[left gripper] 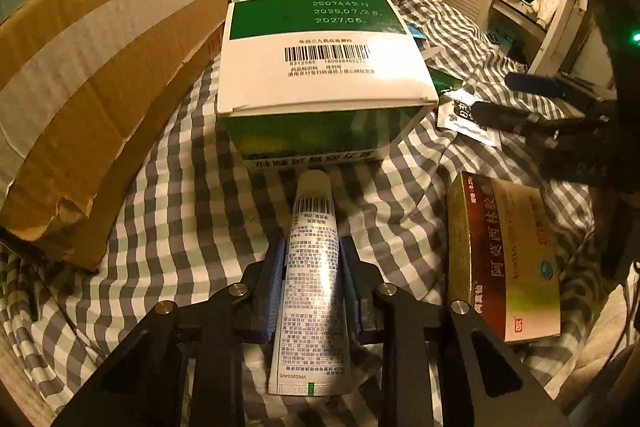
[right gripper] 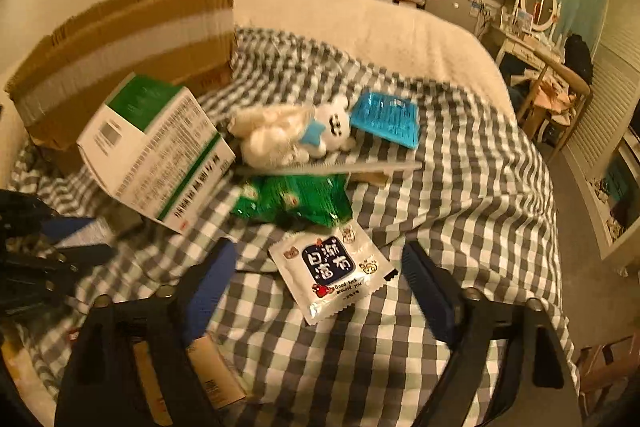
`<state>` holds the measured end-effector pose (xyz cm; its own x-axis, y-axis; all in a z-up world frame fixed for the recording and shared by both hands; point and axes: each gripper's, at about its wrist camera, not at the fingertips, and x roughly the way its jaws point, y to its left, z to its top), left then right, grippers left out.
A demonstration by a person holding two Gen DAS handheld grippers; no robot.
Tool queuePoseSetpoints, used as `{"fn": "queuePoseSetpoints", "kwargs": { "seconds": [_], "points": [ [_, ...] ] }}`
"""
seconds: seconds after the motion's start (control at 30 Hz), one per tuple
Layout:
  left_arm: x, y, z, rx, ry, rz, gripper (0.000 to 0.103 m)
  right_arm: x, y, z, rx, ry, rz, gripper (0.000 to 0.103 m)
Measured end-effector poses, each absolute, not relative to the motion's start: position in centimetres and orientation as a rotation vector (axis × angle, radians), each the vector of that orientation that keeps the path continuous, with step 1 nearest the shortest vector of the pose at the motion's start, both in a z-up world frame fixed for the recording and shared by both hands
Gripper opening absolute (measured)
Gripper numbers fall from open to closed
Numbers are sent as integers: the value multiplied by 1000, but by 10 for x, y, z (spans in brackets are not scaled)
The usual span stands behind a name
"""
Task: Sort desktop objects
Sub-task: 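Grasp the white ointment tube with the left tool while the right tool grasps the white sachet, then drop the ointment tube into the box with the left tool while the right tool drops the sachet there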
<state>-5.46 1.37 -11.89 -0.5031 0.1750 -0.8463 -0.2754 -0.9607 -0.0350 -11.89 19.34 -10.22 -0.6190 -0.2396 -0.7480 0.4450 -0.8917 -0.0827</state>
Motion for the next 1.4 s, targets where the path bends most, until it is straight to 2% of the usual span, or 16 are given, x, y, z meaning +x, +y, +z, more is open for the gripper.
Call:
{"fn": "queuePoseSetpoints", "kwargs": {
  "seconds": [0.17, 0.4, 0.43, 0.47, 0.53, 0.57, 0.6, 0.63, 0.67, 0.7, 0.83, 1.1, 1.4],
  "points": [
    [-57, 7, -113, -1412, 32, 2524, 27, -134, 199, -114, 1155, 328, -2500, 90],
    [-59, -5, -103, -1403, -26, 2548, 27, -151, 198, -142, 1299, 320, -2457, 90],
    [-60, -6, -103, -1406, -24, 2550, 27, -150, 198, -142, 1292, 314, -2462, 87],
    [-59, -6, -103, -1406, -24, 2552, 27, -150, 199, -141, 1297, 319, -2475, 83],
    [-61, -5, -104, -1413, -21, 2546, 27, -149, 200, -139, 1306, 323, -2489, 66],
    [-60, -6, -104, -1415, -23, 2545, 27, -148, 202, -138, 1304, 311, -2487, 61],
    [-60, -6, -104, -1419, -28, 2540, 27, -148, 203, -137, 1303, 306, -2484, 52],
    [-60, -7, -103, -1417, -32, 2540, 27, -147, 204, -136, 1303, 306, -2490, 38],
    [-59, -6, -102, -1414, -36, 2540, 27, -146, 206, -133, 1295, 294, -2490, 31],
    [-59, -6, -101, -1409, -39, 2539, 27, -145, 207, -129, 1285, 281, -2493, 17],
    [-58, -4, -96, -1392, -49, 2541, 27, -140, 214, -118, 1257, 239, -2500, 6],
    [-51, -8, -81, -1347, -115, 2549, 27, -122, 224, -85, 1168, 130, -2537, 4],
    [-40, -20, -44, -1227, -299, 2548, 27, -80, 206, -20, 989, 74, -2520, 4]
  ]
}}
